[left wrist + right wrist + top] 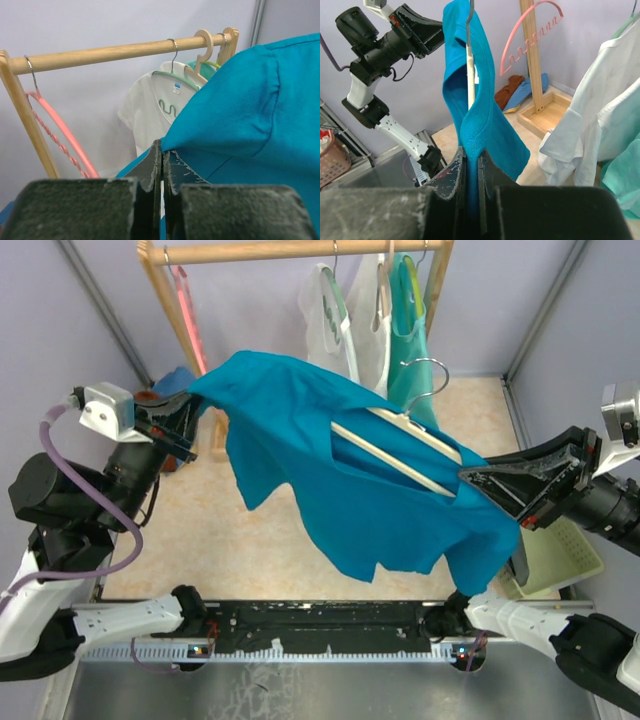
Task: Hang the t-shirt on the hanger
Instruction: Place the hanger at the clothesline.
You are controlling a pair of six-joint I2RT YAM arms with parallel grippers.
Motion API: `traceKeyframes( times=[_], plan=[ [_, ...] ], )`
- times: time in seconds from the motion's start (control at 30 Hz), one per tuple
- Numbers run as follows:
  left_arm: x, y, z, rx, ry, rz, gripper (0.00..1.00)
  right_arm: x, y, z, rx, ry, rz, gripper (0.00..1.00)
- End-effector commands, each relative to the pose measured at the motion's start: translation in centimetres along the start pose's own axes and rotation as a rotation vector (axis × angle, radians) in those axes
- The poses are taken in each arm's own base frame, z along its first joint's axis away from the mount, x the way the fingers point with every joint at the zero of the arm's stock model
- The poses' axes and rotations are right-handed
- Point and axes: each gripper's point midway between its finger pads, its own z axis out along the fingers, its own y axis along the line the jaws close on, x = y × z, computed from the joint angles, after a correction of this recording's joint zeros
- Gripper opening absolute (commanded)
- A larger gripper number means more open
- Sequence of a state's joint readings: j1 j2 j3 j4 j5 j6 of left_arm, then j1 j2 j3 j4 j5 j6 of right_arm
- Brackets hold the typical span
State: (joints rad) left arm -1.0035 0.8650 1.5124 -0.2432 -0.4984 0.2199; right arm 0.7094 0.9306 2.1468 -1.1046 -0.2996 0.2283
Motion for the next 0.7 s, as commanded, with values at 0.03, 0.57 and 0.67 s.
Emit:
traceKeyframes(
  times=[0.03, 0.57, 0.67],
  plan=[
    [0.4, 1.0, -0.3, -0.048, 0.016, 0.005, 0.00, -3.0, -0.1, 0.0, 0.019, -0.119, -0.035, 0.00],
    [0.3, -0.1, 0.7, -0.017, 0.082, -0.011, 0.33, -4.0, -4.5, 1.1, 0.249, -0.150, -0.032, 0.00],
    [-0.1, 0.2, 0.4, -0.023, 0.069, -0.016, 0.34, -4.8, -5.5, 2.2, 0.284, -0.178, -0.022, 0.00]
  ],
)
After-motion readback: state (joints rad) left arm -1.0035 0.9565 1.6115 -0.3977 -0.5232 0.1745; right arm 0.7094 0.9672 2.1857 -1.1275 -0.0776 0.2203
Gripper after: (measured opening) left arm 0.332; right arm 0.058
